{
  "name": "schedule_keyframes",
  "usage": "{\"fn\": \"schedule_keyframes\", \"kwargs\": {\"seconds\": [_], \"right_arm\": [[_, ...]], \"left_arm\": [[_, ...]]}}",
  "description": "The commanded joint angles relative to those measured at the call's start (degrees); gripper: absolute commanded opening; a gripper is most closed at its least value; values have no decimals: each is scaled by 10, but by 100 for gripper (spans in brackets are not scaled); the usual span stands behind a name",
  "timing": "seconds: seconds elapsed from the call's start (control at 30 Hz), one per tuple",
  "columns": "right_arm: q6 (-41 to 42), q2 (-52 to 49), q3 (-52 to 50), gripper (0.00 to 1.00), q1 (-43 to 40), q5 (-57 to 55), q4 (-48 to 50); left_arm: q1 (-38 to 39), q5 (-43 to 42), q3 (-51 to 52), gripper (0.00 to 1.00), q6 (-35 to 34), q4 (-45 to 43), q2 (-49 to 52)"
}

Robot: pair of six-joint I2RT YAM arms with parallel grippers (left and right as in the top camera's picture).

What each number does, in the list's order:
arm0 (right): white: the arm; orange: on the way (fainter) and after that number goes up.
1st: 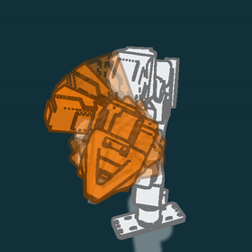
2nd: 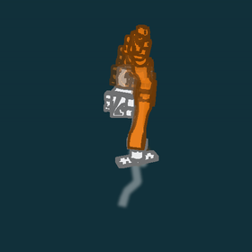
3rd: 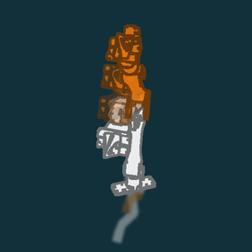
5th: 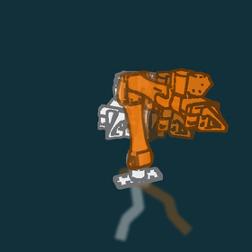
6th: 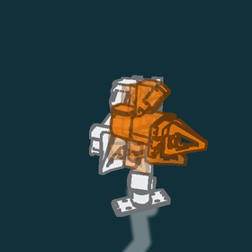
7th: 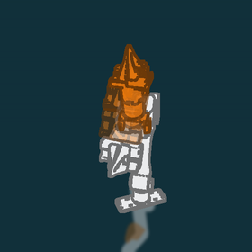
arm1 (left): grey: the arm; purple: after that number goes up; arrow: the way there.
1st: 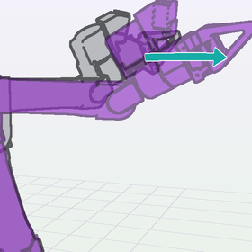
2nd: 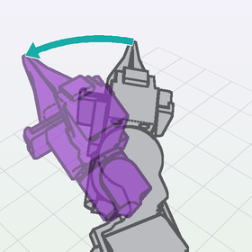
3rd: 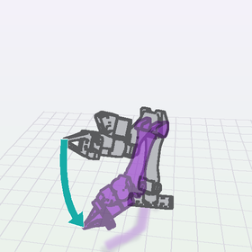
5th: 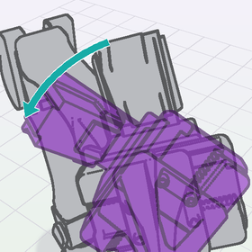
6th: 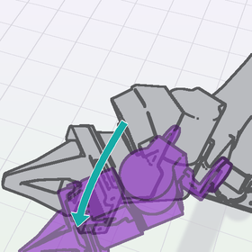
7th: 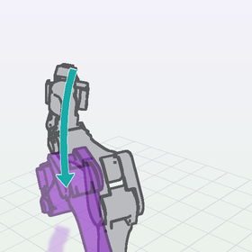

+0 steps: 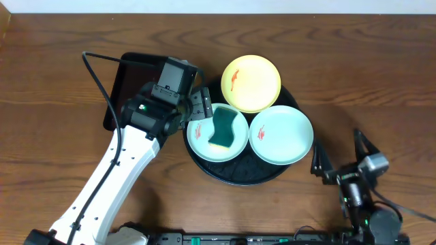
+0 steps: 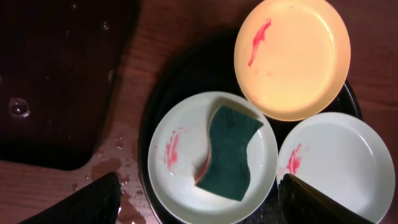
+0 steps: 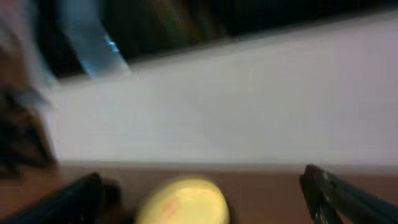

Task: Clean dirty plates on tray and stack at the side
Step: 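Raise the right arm from rest toward the plates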

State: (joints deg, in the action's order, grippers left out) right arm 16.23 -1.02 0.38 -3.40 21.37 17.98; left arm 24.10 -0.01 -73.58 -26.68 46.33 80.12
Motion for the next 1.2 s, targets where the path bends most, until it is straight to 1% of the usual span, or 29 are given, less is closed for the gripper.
{"fn": "schedule_keyframes", "kwargs": {"seconds": [0.0, 0.1, 0.17, 0.23, 0.33, 0.4, 0.47, 0.53, 0.6, 0.63, 0.7, 0.77, 0.87, 0.93, 0.97, 1.0, 1.03, 1.1, 1.17], "right_arm": [[78, 5, -1, 99, 5, 39, 122], [78, 5, 2, 99, 5, -15, 250], [78, 5, 22, 99, 5, -67, 305], [76, 4, 51, 99, 5, -79, 296], [62, -12, 107, 99, 5, -78, 255], [31, -32, 143, 99, 5, -68, 225], [-23, -65, 190, 99, 5, -45, 171], [-59, -111, 249, 99, 5, -4, 90], [-83, -164, 315, 100, 4, 56, -13], [-93, -201, 357, 99, 4, 97, -79], [-114, -265, 415, 99, 4, 184, -148], [-116, -322, 445, 99, 4, 281, -162], [-115, -388, 452, 99, 5, 414, -147], [-95, -426, 452, 99, 5, 472, -99], [-67, -440, 452, 99, 5, 476, -74], [-22, -456, 452, 99, 5, 475, -45], [43, -480, 454, 99, 5, 475, 2], [95, -502, 461, 99, 5, 476, 33], [121, -521, 475, 99, 5, 480, 34]], "left_arm": [[-3, 7, 1, 82, 12, 1, 4], [-3, 7, 1, 82, 12, 1, 4], [-3, 7, 1, 82, 12, 1, 4], [-3, 7, 1, 82, 12, 1, 4], [-3, 7, 1, 82, 12, 1, 4], [-3, 7, 1, 82, 12, 1, 4], [-3, 7, 1, 82, 12, 1, 4], [-3, 7, 1, 82, 12, 1, 4], [-3, 7, 1, 82, 12, 1, 4], [-3, 7, 1, 82, 12, 1, 4], [-3, 7, 1, 82, 12, 1, 4], [-3, 7, 1, 82, 12, 1, 4], [-3, 7, 1, 82, 12, 1, 4], [-3, 7, 1, 82, 12, 1, 4], [-3, 7, 1, 82, 12, 1, 4], [-3, 7, 1, 82, 12, 1, 4], [-3, 7, 1, 82, 12, 1, 4], [-3, 7, 1, 82, 12, 1, 4], [-3, 7, 1, 82, 12, 1, 4]]}}
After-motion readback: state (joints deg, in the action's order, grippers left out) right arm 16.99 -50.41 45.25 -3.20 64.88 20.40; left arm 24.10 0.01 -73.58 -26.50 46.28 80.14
